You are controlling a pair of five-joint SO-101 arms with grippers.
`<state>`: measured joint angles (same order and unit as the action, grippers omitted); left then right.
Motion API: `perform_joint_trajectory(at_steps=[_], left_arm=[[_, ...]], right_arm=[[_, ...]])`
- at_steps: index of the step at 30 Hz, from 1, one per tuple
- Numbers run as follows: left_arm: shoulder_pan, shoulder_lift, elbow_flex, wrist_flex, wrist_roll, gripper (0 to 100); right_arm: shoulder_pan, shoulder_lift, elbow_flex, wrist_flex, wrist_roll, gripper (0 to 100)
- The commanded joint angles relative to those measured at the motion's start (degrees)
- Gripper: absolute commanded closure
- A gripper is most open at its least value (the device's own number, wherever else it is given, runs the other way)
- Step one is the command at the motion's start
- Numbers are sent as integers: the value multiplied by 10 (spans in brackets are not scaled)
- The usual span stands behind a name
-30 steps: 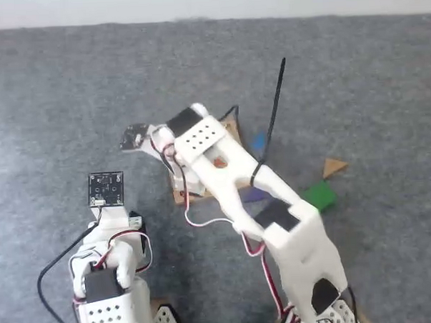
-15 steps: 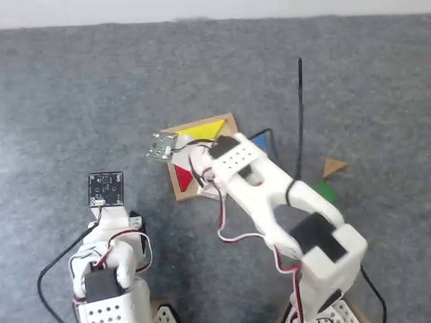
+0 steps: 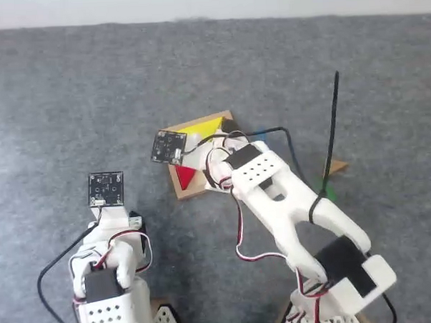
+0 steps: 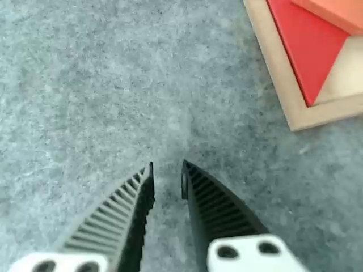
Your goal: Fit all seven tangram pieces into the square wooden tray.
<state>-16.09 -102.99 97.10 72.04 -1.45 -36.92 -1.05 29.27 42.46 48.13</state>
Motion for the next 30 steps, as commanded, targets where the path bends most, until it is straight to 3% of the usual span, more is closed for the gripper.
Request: perform_joint_trajectory(at_steps=[1, 7, 14, 21, 30], left_arm=[[2, -11, -7, 2, 0, 919], [2, -11, -7, 2, 0, 919], [2, -11, -7, 2, 0, 919], [2, -11, -7, 2, 0, 919], [2, -11, -7, 2, 0, 919]], right_arm=[[0, -24, 8, -50, 54, 598], [1, -12, 92, -178, 142, 731], [15, -15, 102, -202, 147, 664], [1, 24, 105, -203, 226, 663], [1, 71, 104, -267, 246, 663]])
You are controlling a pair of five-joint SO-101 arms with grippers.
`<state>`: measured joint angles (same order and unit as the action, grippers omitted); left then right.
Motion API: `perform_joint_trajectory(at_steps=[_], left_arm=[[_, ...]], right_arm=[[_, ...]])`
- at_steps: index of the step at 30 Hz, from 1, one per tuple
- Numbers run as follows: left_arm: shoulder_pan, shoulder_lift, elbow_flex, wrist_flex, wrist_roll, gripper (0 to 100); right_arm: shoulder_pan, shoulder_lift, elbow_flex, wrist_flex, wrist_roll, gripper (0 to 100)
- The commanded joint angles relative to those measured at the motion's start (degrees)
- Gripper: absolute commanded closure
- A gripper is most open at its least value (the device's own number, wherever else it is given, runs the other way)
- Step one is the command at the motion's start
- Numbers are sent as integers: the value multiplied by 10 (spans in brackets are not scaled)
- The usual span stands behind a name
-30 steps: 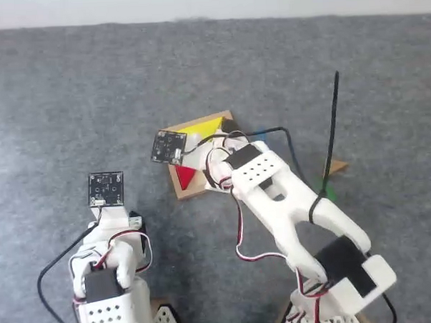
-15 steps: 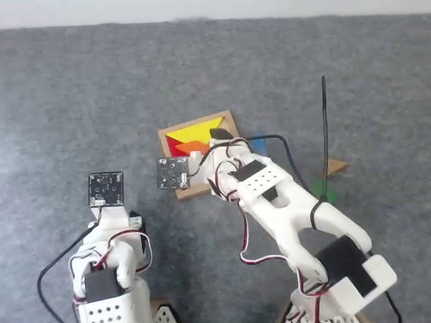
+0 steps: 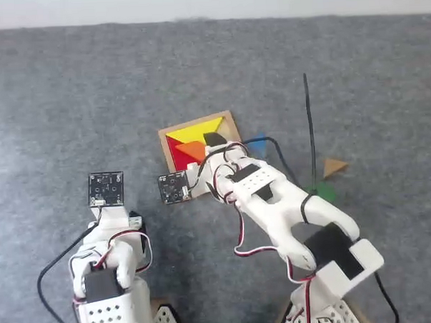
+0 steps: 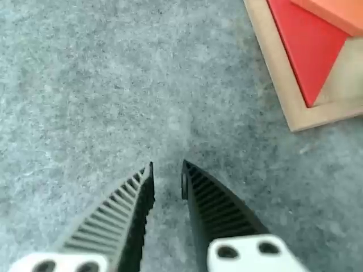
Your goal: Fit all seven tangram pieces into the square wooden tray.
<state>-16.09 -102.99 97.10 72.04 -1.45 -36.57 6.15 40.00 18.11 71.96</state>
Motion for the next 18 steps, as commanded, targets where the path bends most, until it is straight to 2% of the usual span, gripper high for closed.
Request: perform_joint_trajectory(at_steps=[1, 18], left_arm=[[2, -11, -7, 2, 0, 919], [2, -11, -7, 2, 0, 919]], right_arm=[[-2, 0, -4, -32, 9, 663], [-3, 57, -5, -100, 53, 684]])
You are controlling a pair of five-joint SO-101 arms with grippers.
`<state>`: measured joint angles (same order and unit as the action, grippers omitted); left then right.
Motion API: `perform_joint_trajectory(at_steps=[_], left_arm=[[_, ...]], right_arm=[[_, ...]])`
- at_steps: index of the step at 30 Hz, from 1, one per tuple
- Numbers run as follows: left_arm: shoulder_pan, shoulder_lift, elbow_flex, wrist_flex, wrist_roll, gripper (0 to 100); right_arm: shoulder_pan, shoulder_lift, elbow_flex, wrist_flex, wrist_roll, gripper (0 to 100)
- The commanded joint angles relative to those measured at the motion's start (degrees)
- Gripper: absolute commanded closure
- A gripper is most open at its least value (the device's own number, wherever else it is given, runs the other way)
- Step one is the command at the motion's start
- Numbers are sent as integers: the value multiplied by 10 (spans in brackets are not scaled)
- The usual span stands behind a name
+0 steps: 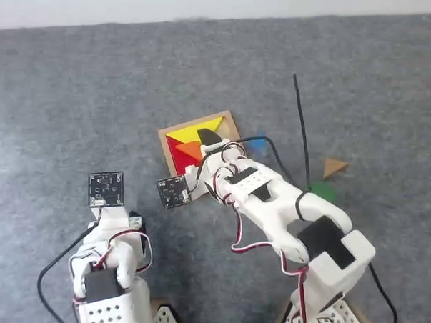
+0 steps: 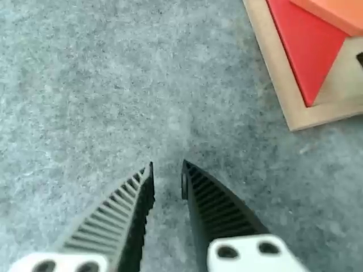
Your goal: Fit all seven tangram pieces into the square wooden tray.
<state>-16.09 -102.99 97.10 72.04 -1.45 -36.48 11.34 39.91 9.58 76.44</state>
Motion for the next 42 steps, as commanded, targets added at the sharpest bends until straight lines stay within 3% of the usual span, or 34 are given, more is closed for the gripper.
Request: perform_joint_trajectory(at_steps=[1, 6, 12, 23, 28, 36, 42], left_arm=[[2, -11, -7, 2, 0, 919], [2, -11, -7, 2, 0, 919], [2, -11, -7, 2, 0, 919], [2, -11, -7, 2, 0, 919], [2, -11, -7, 2, 0, 919], [2, -11, -7, 2, 0, 919], [2, -11, -7, 2, 0, 919]], right_arm=[[-4, 5, -4, -15, 8, 707], [-4, 7, 3, -41, 8, 831], [-4, 2, 55, -130, 8, 832], [0, -7, 56, -137, -15, 846], [0, -65, 74, -131, -80, 972], [11, -87, 76, -131, -145, 983], [43, -130, 38, -72, -299, 983]])
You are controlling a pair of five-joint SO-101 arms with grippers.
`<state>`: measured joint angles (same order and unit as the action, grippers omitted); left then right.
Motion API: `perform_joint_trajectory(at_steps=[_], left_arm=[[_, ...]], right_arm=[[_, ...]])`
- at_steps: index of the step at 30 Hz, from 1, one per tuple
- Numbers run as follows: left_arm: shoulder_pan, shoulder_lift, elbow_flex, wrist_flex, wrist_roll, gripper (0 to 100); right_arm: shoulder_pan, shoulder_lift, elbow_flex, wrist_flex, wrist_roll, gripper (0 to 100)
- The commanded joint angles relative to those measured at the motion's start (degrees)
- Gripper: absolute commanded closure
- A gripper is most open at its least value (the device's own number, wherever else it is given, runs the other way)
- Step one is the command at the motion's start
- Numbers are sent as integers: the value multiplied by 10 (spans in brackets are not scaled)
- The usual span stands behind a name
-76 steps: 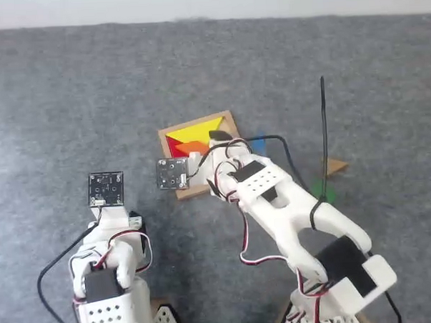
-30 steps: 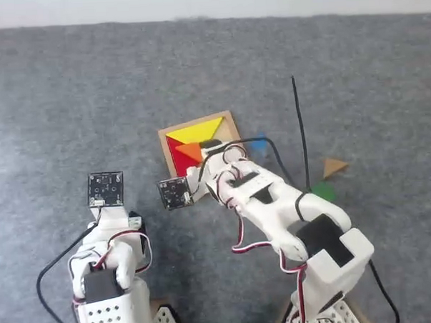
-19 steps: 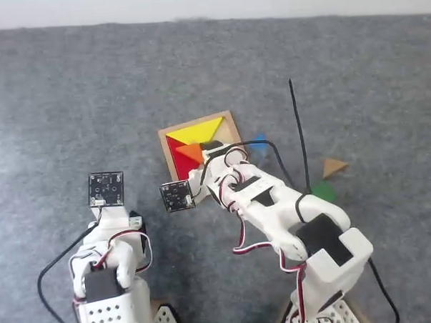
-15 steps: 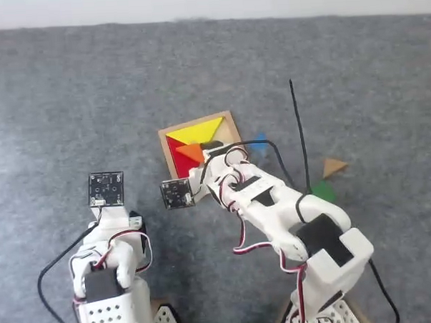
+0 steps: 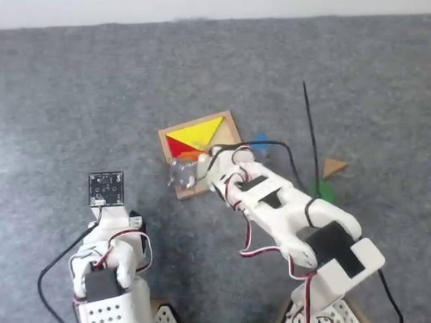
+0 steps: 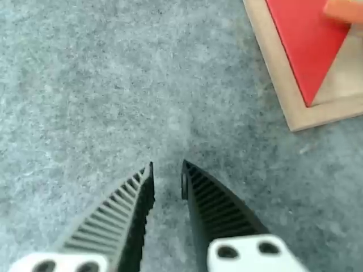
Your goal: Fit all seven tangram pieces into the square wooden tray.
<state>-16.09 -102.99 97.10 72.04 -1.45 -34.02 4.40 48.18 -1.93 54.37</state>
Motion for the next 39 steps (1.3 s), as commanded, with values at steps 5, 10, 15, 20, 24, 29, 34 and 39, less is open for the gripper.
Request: perform_joint_trajectory(at_steps=[5, 10, 15, 20, 24, 29, 34, 39], left_arm=[[2, -11, -7, 2, 0, 919], [2, -11, -7, 2, 0, 919], [2, -11, -7, 2, 0, 919], [2, -11, -7, 2, 0, 919], [2, -11, -7, 2, 0, 919], [2, -11, -7, 2, 0, 919], [2, -11, -7, 2, 0, 919], [2, -11, -7, 2, 0, 919]], right_arm=[[46, -95, -120, 190, -263, 983], [58, -95, -176, 295, -392, 983], [39, -94, -175, 327, -475, 991], [22, -93, -175, 321, -577, 991], [1, -93, -178, 314, -679, 991], [-7, -93, -175, 264, -816, 991], [-7, -87, -174, 247, -785, 991], [-12, -54, -178, 248, -781, 991]])
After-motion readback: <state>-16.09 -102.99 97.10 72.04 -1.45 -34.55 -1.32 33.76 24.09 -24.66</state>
